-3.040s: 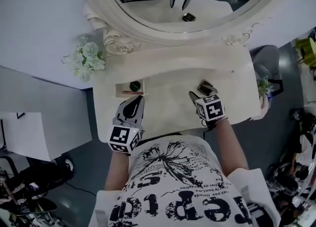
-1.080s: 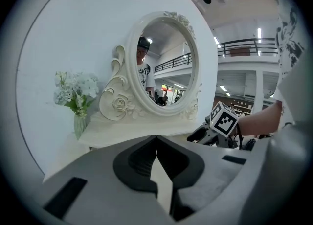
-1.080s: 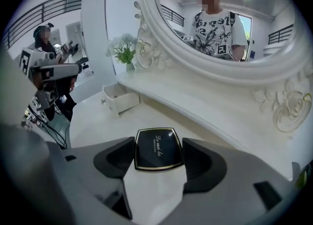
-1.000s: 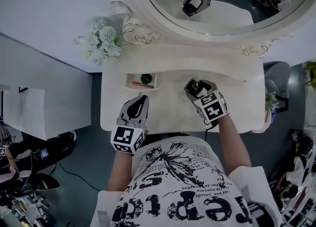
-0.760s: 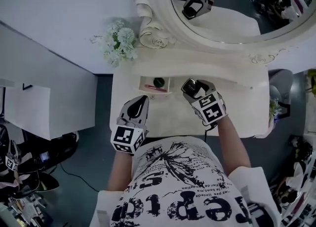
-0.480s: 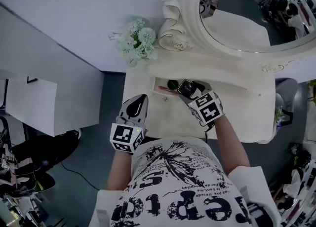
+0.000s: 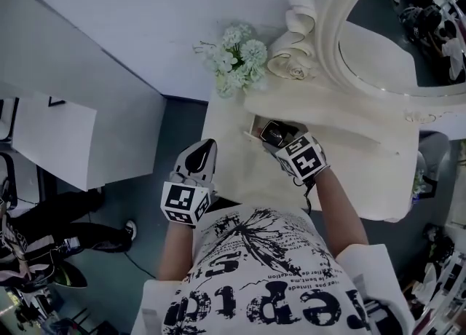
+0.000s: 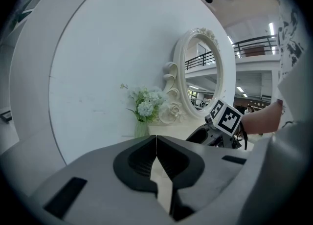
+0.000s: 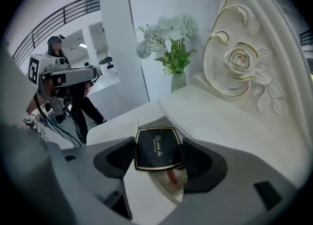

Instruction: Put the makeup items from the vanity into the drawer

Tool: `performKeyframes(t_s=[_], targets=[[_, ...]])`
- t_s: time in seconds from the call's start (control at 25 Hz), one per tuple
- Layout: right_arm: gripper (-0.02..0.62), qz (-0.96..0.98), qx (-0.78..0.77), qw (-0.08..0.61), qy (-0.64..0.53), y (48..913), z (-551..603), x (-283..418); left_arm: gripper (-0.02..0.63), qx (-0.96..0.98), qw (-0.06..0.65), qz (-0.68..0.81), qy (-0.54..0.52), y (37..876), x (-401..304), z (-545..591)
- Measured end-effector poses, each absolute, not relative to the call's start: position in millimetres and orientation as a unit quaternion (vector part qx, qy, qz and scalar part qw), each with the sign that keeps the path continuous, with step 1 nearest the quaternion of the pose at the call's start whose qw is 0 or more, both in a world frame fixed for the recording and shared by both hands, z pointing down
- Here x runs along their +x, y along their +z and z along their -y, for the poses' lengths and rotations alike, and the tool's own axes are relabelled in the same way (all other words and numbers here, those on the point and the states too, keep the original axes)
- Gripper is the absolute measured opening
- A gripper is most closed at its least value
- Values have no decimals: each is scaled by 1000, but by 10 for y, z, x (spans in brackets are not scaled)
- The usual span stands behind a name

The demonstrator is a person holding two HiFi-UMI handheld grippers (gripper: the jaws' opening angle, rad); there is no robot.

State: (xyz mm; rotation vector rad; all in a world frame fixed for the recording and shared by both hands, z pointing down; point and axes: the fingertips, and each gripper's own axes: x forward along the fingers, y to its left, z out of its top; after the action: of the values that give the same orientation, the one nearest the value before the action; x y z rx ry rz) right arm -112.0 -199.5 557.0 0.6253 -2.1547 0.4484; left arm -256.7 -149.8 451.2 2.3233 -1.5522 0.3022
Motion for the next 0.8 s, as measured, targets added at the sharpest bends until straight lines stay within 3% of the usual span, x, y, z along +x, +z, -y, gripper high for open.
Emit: performKeyframes(t_s=[0.64, 0.68, 0.8], targets=[[311, 863, 320, 361, 152, 5253, 2086, -940, 21, 831, 158, 525, 99, 4478, -2342, 1538], [290, 861, 335, 351, 152, 5195, 2098, -880, 21, 833, 156, 522, 99, 4464, -2298, 1539], [144, 851, 392, 317, 147, 5015, 2138, -666, 21, 839, 149, 513, 98, 4417, -2157, 1545]])
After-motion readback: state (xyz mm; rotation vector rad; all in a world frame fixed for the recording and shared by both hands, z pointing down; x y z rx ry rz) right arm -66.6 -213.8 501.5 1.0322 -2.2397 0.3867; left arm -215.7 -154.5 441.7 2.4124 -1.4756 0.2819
